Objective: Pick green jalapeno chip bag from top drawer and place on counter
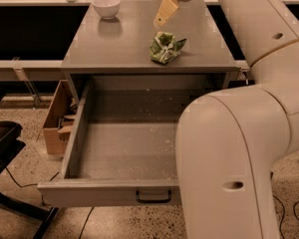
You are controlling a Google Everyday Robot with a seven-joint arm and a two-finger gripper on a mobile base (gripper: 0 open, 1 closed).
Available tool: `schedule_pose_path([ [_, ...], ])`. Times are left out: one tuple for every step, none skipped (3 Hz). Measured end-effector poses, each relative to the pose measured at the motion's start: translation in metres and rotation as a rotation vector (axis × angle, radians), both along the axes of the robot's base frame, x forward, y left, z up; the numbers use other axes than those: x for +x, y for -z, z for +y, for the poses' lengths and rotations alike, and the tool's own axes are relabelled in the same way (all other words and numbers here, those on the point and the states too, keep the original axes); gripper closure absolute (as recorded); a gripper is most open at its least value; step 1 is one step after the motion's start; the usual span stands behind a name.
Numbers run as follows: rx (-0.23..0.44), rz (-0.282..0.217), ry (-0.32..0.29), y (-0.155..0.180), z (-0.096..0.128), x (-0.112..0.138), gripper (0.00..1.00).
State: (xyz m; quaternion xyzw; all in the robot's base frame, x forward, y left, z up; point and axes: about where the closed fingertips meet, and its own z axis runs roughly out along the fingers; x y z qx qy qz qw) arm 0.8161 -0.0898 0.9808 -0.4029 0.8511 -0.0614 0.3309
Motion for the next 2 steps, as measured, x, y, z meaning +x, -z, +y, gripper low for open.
schedule_pose_path([
  [0.0,0.0,0.0,0.0,0.0,0.0,0.0],
  [0.014,-0.033,0.037,-0.024,-0.01,-0.003,0.0],
])
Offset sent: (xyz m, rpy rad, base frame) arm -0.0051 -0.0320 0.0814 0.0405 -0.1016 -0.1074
